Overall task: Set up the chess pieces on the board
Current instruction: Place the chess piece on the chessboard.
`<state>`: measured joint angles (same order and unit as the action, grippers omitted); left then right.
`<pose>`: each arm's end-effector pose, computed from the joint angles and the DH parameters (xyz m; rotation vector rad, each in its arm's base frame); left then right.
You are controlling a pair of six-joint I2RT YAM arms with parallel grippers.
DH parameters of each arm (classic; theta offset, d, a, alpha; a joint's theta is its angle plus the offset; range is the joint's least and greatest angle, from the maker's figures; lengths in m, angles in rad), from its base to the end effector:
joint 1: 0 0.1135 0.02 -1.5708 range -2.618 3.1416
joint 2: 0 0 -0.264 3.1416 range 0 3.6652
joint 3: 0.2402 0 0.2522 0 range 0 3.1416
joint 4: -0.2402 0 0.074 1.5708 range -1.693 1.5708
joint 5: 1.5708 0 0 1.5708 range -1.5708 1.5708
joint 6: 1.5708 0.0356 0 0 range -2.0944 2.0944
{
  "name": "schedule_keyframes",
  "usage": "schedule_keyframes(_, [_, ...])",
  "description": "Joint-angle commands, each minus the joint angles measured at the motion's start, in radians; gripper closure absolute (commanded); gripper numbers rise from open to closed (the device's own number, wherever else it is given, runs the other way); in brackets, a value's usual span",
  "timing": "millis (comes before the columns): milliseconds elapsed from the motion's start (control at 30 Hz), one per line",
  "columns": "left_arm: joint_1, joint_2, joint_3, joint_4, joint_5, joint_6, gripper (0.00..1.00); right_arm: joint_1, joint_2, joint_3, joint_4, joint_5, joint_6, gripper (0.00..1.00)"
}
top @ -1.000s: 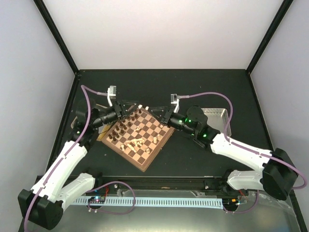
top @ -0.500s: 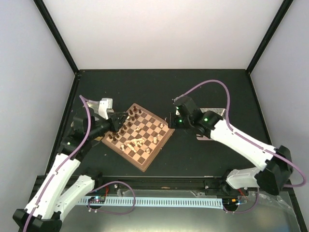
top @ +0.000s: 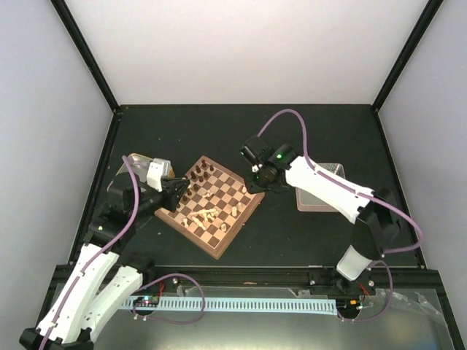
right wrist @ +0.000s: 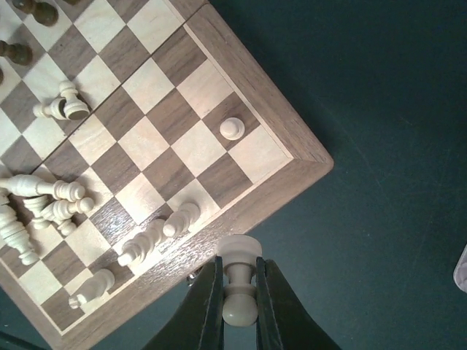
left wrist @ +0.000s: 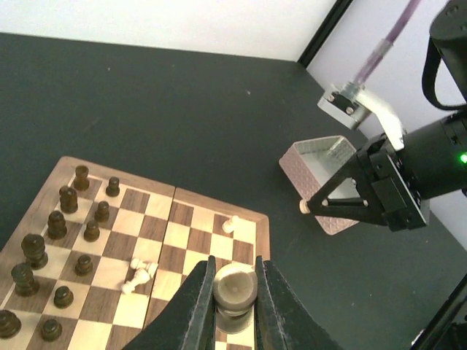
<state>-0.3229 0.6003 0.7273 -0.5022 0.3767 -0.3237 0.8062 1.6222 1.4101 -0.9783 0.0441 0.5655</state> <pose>0.1260 -0.0560 0.3139 0.2569 1.9854 -0.7883 0.2270 0.2344 0.2825 -0.3249 2.7860 0.2941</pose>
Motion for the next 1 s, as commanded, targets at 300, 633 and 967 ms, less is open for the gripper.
schedule_keyframes(300, [-0.002,-0.020,-0.046,-0.029,-0.056,0.019,0.98,0.055,0.350,0.368,-0.190,0.017,-0.098,0.99])
schedule_keyframes(633, [-0.002,-0.037,-0.055,-0.042,-0.085,0.035,0.98,0.066,0.514,0.466,-0.249,0.019,-0.123,0.99])
schedule_keyframes(967, [-0.002,-0.040,-0.062,-0.036,-0.087,0.038,0.99,0.066,0.581,0.469,-0.245,0.017,-0.142,0.95])
